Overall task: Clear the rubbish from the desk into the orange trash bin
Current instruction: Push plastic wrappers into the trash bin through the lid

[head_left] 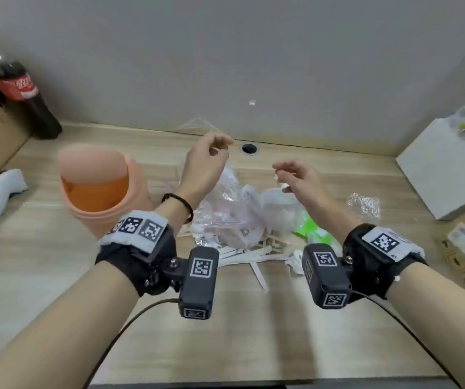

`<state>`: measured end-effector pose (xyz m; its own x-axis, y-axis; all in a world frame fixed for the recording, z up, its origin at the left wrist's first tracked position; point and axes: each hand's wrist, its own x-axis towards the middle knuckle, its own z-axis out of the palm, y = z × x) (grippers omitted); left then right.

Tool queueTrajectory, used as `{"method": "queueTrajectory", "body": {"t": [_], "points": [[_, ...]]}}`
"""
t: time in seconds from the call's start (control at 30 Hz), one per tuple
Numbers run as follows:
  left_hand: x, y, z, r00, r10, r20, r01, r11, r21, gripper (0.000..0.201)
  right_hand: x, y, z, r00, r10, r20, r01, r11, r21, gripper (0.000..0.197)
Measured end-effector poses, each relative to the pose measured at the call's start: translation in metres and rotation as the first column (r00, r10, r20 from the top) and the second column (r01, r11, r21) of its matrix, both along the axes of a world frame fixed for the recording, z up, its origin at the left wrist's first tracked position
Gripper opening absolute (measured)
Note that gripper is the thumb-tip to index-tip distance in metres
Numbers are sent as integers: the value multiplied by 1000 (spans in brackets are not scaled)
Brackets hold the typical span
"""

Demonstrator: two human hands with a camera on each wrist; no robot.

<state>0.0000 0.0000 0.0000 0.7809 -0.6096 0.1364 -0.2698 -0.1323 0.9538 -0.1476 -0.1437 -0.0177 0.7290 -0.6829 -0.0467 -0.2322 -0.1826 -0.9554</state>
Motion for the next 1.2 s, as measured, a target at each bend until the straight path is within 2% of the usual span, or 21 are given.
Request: {"method": "queueTrajectory", "body": {"t": [0.1,0.17,0.23,0.33,0.4,0.47,0.5,0.57,0.67,0.73,0.8,0.87,0.93,1.1,1.2], "points": [[6,9,-2,994,-13,107,23,995,-92,23,22,7,-6,987,135,-85,-147,977,-157,18],[7,20,2,980,-84,181,109,985,-135,21,39,19,-5,964,211,-163,-242,948,-208,34],[2,40,9,954,-160,252,202,968,-150,19,47,36,-3,938,261,-227,-317,911,-262,58],[-10,74,20,912,-214,349,293,937,-191,19,53,64,-4,891,315,-327,-420,846,-328,85],[-20,101,25,909,-219,355,315,918,-240,20,57,83,-11,846,288,-448,-482,773,-412,97],[-23,125,30,910,-209,357,323,898,-299,20,61,98,-21,812,190,-551,-515,677,-525,107],[-22,136,32,913,-175,367,304,894,-330,20,63,104,-26,803,129,-582,-508,657,-556,110],[-13,157,33,932,-58,358,216,882,-419,21,65,110,-35,815,25,-579,-455,647,-612,100],[9,182,29,957,171,232,-6,816,-578,22,61,114,-37,841,-61,-538,-395,611,-686,63],[23,194,20,952,290,101,-164,759,-631,22,58,117,-29,891,-71,-448,-315,615,-723,41],[36,202,8,935,353,-19,-289,732,-617,24,56,119,-16,942,-44,-331,-233,625,-745,17],[48,205,-8,915,388,-109,-381,744,-549,31,53,121,-3,966,-68,-251,-162,600,-784,36],[57,205,-23,903,394,-174,-427,767,-480,34,51,124,9,985,-67,-161,-85,621,-779,40],[60,200,-47,943,271,-191,-325,870,-370,54,46,135,24,989,-38,-144,-67,749,-659,26],[60,195,-53,953,241,-186,-293,890,-350,51,48,141,20,999,11,-52,-41,781,-624,15]]}}
